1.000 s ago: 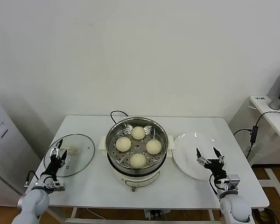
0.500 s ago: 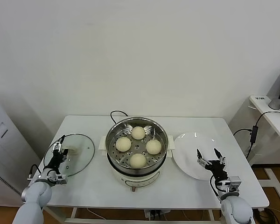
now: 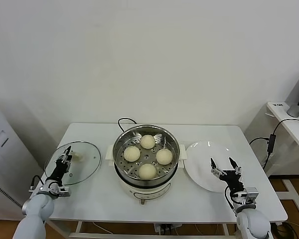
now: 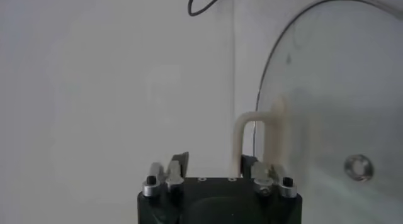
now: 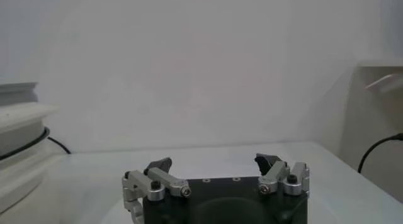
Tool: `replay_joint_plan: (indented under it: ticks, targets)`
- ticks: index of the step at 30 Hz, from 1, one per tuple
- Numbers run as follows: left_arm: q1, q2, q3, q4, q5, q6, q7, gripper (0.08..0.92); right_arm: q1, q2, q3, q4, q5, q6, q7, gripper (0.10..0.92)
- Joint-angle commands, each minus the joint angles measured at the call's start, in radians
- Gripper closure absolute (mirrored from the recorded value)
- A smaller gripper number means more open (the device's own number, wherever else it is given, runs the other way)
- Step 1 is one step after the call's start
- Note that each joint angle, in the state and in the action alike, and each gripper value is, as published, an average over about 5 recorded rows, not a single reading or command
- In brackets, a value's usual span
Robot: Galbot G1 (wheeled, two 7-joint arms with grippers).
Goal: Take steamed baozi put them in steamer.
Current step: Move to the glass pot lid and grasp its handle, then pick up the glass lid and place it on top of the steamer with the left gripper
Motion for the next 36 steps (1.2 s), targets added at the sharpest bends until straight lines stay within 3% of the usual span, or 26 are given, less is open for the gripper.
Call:
replay_joint_plan:
  ticks: [1, 6, 10, 17, 25, 36]
  targets:
    - [-0.002, 0.01, -0.002, -0.002, -0.049, -0.055, -0.039, 0.674, -0.003, -0.001, 0.005, 0.004, 0.0, -0.001, 0.0, 0.203]
    - [0.029, 0.033, -0.008, -0.099, -0.084, -0.031, -0.015, 0.821, -0.004, -0.004, 0.009, 0.011, 0.003, -0.004, 0.001, 0.203]
    - [0.066, 0.066, -0.009, -0.223, -0.145, 0.026, 0.054, 0.892, -0.003, -0.008, 0.01, 0.021, 0.01, -0.008, 0.001, 0.203]
    - [0.128, 0.16, 0.027, -0.483, -0.262, 0.215, 0.199, 0.895, -0.004, -0.017, 0.012, 0.034, 0.024, -0.013, 0.002, 0.203]
    - [0.164, 0.236, 0.117, -0.699, -0.344, 0.418, 0.342, 0.895, -0.006, -0.027, 0.02, 0.045, 0.041, -0.017, 0.002, 0.203]
    - [0.127, 0.239, 0.398, -0.887, -0.23, 0.693, 0.416, 0.895, 0.004, -0.05, 0.03, 0.037, 0.035, -0.013, -0.01, 0.203]
